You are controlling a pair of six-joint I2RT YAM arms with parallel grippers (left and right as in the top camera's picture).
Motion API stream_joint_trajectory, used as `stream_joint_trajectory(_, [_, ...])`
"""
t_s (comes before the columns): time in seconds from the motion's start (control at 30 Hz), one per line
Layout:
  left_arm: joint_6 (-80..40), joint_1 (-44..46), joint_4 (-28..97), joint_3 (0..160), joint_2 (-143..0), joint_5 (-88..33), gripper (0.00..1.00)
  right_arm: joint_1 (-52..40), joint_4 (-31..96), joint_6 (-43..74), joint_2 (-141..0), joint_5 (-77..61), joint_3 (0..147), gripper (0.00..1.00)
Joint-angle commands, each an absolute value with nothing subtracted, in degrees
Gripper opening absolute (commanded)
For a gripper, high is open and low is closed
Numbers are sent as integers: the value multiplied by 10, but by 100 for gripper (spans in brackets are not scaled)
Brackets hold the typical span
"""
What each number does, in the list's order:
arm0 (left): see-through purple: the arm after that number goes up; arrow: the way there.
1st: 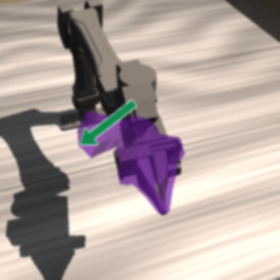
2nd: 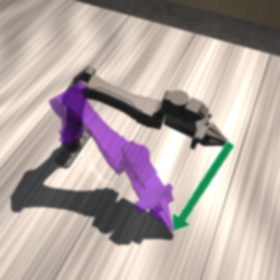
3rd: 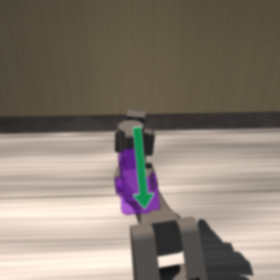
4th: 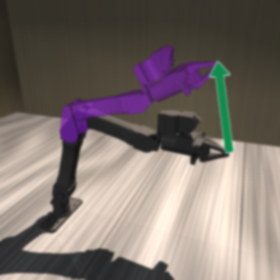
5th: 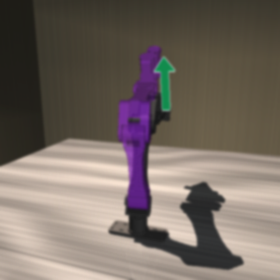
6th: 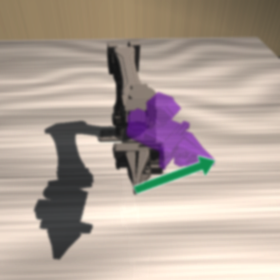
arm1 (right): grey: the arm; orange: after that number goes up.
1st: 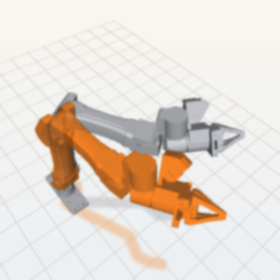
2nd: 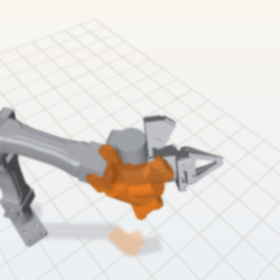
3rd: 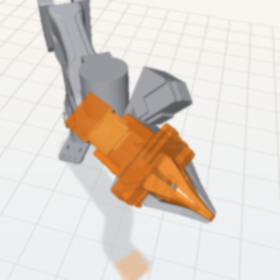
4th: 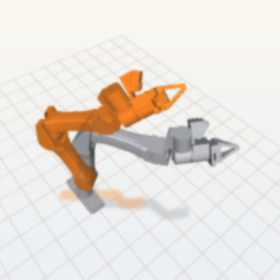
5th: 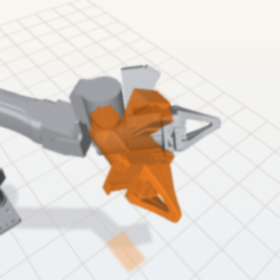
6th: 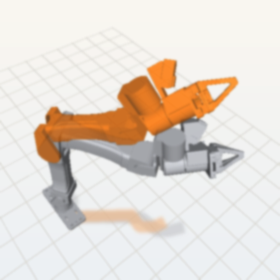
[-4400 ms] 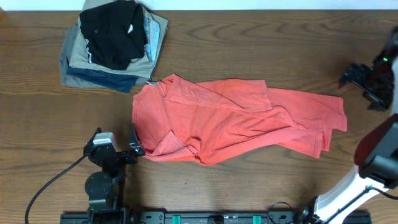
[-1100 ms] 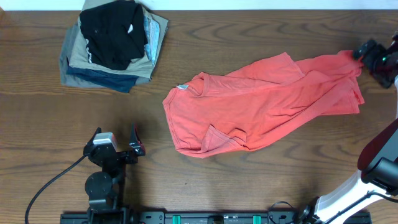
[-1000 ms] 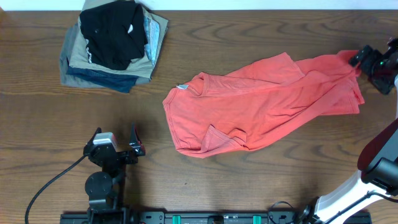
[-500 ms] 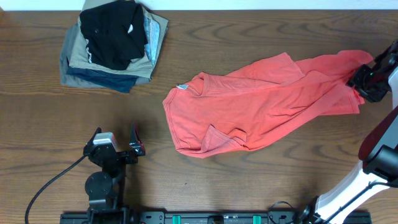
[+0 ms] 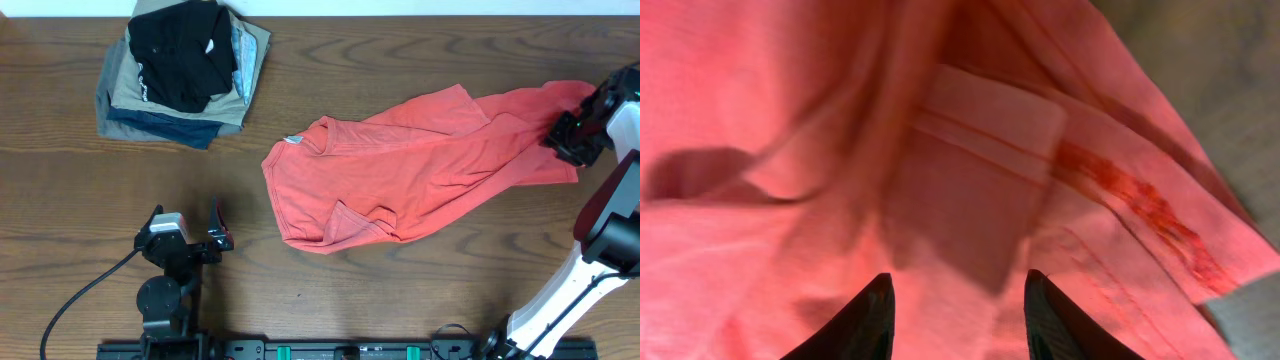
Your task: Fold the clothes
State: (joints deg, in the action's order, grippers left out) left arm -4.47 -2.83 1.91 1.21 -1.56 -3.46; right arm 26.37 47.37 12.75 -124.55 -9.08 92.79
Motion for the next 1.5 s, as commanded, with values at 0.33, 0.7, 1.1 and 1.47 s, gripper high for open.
stream_joint_trajectory(0.33, [-48,-28,38,3,-13,-36,98,256,461,123,-1245,-105,929,8])
stream_joint_trajectory(0.7, [-48,-28,38,3,-13,-36,98,270,461,128,-1222,-110,932,1])
stream_joint_trajectory(1.1, [-48,-28,38,3,-13,-36,98,272,509,128,-1150,-110,932,1])
stream_joint_trajectory(1.47, [-48,-28,38,3,-13,-36,98,286,581,209,-1127,-110,932,1])
